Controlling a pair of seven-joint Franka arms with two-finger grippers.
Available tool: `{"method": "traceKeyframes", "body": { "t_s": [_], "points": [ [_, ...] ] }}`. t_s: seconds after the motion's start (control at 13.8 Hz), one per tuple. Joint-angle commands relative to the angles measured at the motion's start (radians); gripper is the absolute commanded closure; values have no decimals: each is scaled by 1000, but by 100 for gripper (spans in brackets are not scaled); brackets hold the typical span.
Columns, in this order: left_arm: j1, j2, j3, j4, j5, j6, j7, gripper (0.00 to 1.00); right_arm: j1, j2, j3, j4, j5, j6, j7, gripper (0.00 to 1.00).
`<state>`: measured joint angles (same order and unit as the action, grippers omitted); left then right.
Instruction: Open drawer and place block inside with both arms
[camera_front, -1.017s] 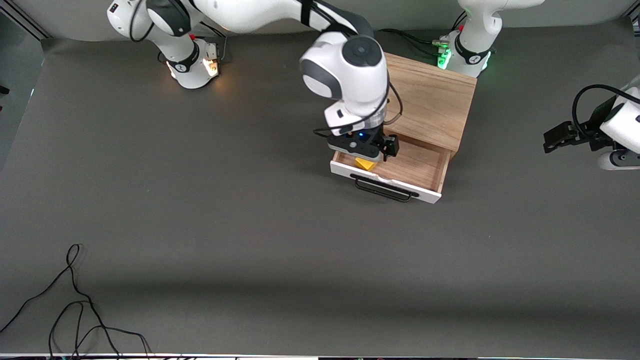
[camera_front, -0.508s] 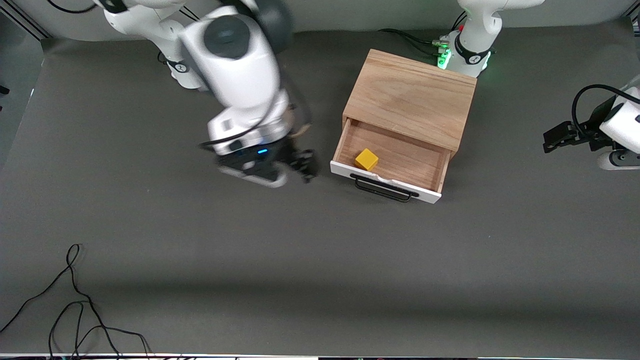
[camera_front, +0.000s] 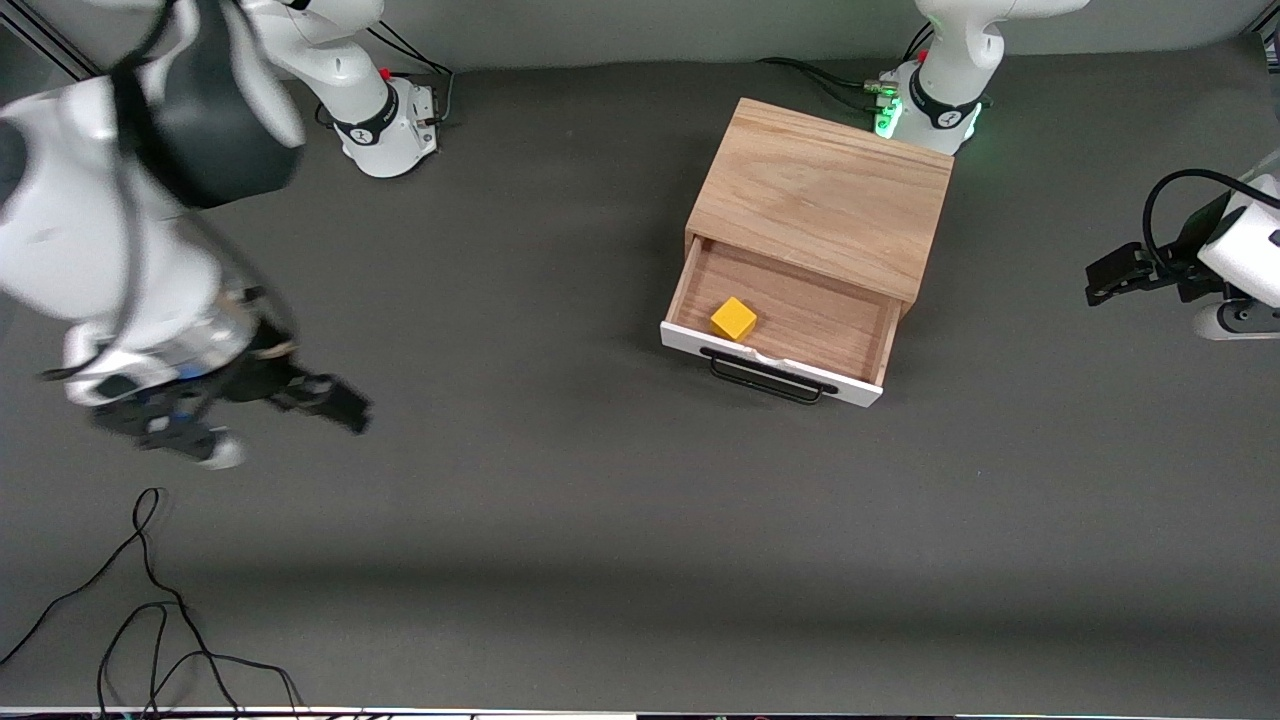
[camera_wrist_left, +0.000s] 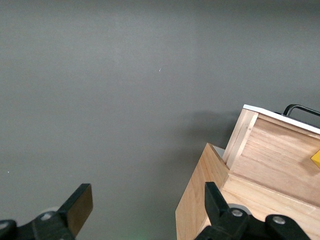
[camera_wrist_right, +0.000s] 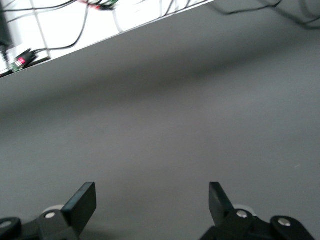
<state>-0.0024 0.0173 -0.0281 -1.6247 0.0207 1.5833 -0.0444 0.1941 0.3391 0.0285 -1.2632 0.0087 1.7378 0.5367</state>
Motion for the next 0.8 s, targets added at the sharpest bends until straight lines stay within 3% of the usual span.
{"method": "traceKeyframes", "body": {
  "t_s": [0.0, 0.22, 0.73],
  "points": [
    [-16, -10, 14, -3, -13, -9, 9, 0, -59, -72, -16, -57, 20, -65, -176, 0],
    [-16, -11, 14, -4, -24, -11, 5, 0, -59, -112, -74, -122, 20, -64, -291, 0],
    [-14, -11, 14, -4, -31, -25, 5, 0, -65, -83, -82, -116, 25, -64, -362, 0]
  ]
}}
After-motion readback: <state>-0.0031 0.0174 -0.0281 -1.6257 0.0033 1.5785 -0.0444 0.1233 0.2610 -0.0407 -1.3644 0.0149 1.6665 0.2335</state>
